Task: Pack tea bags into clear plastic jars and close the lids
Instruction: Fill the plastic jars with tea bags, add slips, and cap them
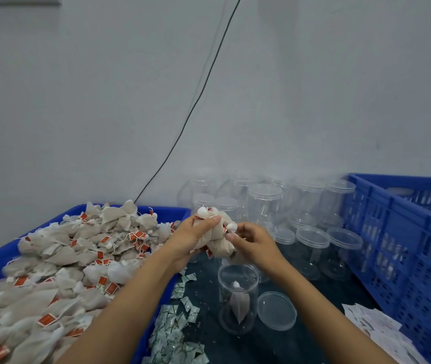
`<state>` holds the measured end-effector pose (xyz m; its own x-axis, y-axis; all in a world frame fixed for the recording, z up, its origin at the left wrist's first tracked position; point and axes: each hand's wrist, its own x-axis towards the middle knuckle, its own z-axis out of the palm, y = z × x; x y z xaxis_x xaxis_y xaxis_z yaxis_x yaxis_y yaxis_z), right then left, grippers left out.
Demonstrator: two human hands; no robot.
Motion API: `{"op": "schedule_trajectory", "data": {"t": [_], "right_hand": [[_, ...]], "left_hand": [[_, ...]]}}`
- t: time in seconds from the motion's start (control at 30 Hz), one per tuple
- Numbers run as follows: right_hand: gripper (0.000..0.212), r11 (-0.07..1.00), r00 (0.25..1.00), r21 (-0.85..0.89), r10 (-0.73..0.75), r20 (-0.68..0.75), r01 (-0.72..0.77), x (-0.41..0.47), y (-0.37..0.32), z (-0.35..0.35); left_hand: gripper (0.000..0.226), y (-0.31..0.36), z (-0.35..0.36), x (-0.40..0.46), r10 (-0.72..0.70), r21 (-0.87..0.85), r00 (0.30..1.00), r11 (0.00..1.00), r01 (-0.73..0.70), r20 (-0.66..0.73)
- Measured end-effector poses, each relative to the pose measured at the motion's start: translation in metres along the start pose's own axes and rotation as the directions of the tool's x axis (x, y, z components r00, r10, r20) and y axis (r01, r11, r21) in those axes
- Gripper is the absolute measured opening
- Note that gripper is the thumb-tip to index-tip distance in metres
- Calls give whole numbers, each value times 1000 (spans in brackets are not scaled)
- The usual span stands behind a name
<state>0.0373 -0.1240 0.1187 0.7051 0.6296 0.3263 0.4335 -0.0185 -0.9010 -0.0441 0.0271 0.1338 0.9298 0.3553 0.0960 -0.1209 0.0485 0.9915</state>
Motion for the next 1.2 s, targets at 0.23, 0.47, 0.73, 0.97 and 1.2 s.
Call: {"op": "schedule_trajectory", "data": {"t": [0.23,0.47,0.73,0.97,1.2], "right_hand": [[18,993,955,-112,-8,-297,-26,-1,15,-5],[3,976,976,-215,-15,-216,-33,-7,19,-7],[33,979,991,159,123,50,-130,-6,-6,15],[27,986,993,124,114,-44,-107,-6,-2,11],[35,979,998,-202,-42,-40,33,-6,10,-8]], "left_hand": [[25,-11,-5,-1,89,-14,986,996,-92,-143],[29,-12,-13,0,79,-139,987,985,-98,-138],[41,-13,2,-5,161,-193,985,966,-171,-67],[38,-14,2,-4,186,-127,966,969,-210,-177],[36,-19,0,-3,149,-112,966,978,-175,-209]]}}
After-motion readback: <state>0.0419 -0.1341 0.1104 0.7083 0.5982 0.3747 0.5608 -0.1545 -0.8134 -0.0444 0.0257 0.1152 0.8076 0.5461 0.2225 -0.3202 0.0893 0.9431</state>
